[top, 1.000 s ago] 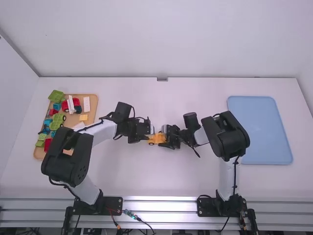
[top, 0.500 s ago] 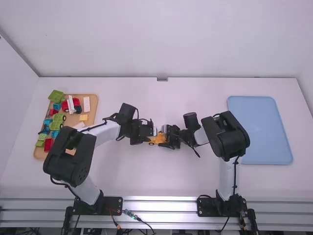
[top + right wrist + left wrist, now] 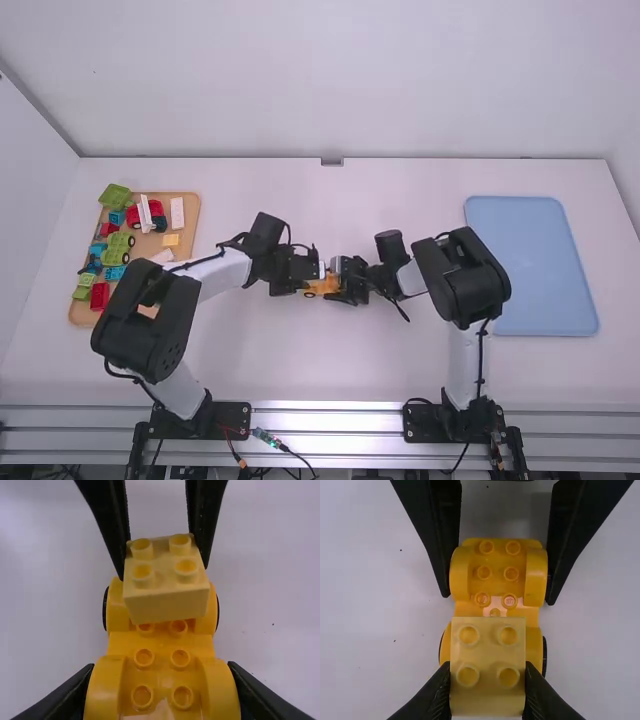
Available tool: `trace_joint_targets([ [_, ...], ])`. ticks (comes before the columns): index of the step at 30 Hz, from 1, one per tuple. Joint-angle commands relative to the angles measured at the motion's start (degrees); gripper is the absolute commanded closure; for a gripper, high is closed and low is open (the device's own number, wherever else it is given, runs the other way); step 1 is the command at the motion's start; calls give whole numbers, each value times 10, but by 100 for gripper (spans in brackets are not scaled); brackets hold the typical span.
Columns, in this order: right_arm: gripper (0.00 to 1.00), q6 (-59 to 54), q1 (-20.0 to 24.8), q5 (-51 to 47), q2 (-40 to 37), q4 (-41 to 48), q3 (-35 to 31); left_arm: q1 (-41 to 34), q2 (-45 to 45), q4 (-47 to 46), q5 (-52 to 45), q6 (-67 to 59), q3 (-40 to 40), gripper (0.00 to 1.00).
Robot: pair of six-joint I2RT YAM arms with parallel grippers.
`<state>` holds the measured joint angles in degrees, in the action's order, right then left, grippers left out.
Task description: Assemble lego blocks to make yellow taxi
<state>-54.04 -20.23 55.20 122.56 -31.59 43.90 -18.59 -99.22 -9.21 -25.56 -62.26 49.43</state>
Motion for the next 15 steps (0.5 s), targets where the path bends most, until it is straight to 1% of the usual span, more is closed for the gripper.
trace_joint_targets([
  [1, 49, -29, 0, -27, 8, 8, -19, -1, -3, -4, -3, 14, -2, 99],
  [7, 48, -22, 0, -27, 8, 6, -24, -1, -3, -16, -7, 12, -2, 99],
  [15, 46, -15, 0, -29, 8, 6, -22, -1, -3, -28, -21, 12, -2, 99],
])
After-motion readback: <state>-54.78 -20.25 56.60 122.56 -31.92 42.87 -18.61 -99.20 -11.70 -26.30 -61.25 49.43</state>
